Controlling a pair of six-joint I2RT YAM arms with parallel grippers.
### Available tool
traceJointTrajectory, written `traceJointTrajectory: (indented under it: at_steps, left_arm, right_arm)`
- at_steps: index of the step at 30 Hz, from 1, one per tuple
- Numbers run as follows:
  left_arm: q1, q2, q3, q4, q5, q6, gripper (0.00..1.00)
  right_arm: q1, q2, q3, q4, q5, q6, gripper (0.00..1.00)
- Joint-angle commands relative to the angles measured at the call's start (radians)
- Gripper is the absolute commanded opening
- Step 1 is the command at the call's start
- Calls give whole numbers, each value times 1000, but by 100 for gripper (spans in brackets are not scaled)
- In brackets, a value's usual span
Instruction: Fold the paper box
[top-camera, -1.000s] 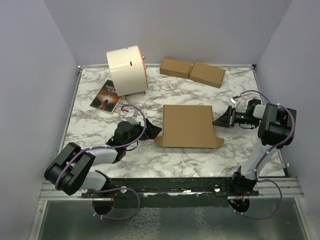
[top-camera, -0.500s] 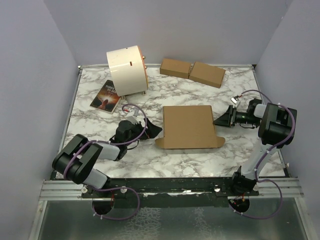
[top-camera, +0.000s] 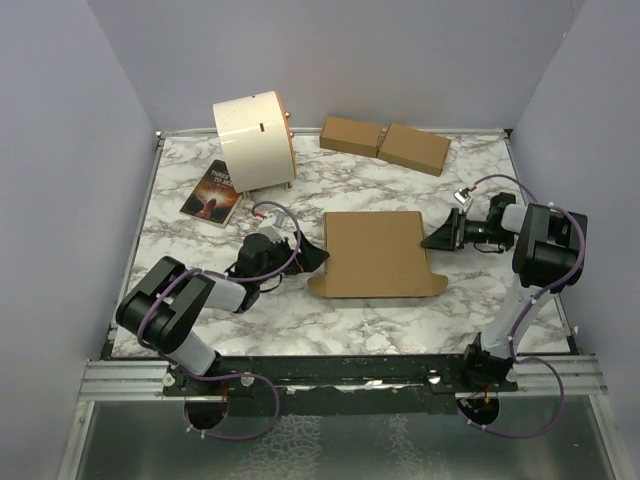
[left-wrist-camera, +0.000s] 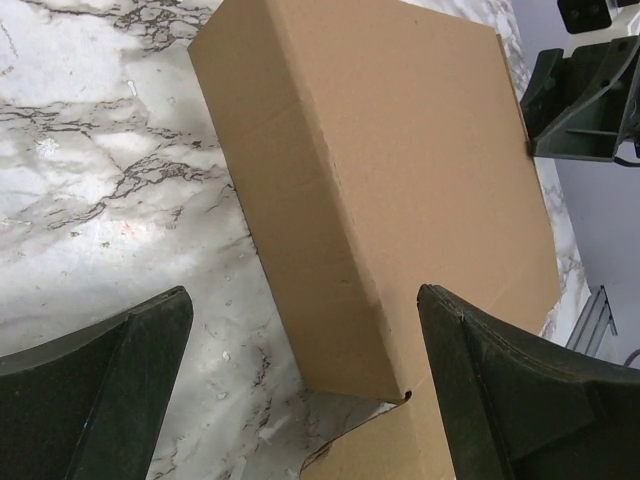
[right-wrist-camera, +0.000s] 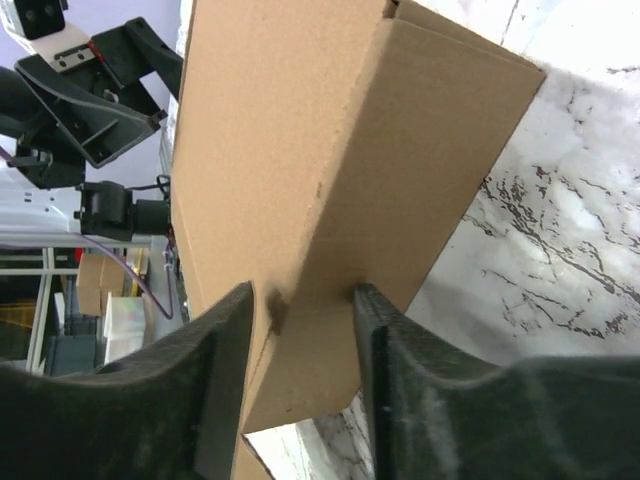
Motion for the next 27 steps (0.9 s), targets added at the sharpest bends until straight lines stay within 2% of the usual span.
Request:
traceJointTrajectory:
  at_steps: [1, 8, 15, 27]
  left_arm:
    - [3, 22, 8, 52, 28, 20, 98]
    - [3, 77, -4, 105, 34, 12, 98]
    - [5, 80, -20, 158, 36, -11, 99]
    - [-2, 203, -47, 440, 116, -219, 99]
  right_arm:
    - [5, 49, 16, 4, 17, 11, 39]
    - [-7, 84, 10, 13, 25, 32, 24]
    - [-30, 124, 18, -13, 17, 10, 20]
    - [-40, 141, 17, -14, 16, 7, 19]
